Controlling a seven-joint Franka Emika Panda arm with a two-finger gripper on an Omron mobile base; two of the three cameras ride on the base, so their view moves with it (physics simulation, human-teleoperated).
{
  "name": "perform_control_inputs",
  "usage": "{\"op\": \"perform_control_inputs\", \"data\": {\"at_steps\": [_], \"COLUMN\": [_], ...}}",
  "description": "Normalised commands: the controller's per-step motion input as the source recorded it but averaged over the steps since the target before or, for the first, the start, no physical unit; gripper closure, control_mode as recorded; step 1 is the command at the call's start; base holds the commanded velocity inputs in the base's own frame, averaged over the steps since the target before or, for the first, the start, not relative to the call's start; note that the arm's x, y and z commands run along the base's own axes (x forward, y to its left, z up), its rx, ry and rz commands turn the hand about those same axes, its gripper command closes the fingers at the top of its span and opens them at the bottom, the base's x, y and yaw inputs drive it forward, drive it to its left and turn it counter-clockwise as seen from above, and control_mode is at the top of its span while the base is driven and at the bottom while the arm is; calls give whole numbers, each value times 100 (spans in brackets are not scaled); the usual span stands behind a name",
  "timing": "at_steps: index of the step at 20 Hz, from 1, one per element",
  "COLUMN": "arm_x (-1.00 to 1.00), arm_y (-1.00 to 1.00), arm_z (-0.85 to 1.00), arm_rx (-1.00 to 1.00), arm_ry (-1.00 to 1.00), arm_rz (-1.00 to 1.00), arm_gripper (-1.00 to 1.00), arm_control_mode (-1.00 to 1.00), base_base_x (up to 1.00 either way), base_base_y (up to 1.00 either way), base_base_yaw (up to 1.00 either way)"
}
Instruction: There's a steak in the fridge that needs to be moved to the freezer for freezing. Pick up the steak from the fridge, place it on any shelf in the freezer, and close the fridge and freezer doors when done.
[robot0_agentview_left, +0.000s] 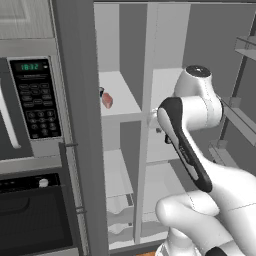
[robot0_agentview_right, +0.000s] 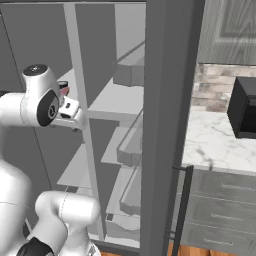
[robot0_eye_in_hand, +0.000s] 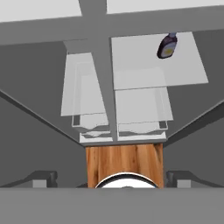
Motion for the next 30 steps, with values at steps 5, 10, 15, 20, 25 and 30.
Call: {"op": "perform_control_inputs", "data": {"at_steps": [5, 10, 15, 20, 25, 30], "arm_x": [-8, -14, -9, -29, 0, 0], "arm_y": [-24, -27, -1, -1, 0, 0], "arm_z": [0, 0, 0, 0, 0, 0], "arm_rx": [0, 0, 0, 0, 0, 0], "arm_ry": [-12, -7, -1, -3, 0, 0], "arm_rz": [0, 1, 3, 1, 0, 0], "arm_gripper": [-100, -100, -100, -100, -100, -100], "arm_control_mode": [-100, -100, -100, 100, 100, 100], "base_base_x": [0, 0, 0, -39, -97, -69], "base_base_y": [0, 0, 0, 0, 0, 0], "base_base_yaw": [0, 0, 0, 0, 0, 0]}}
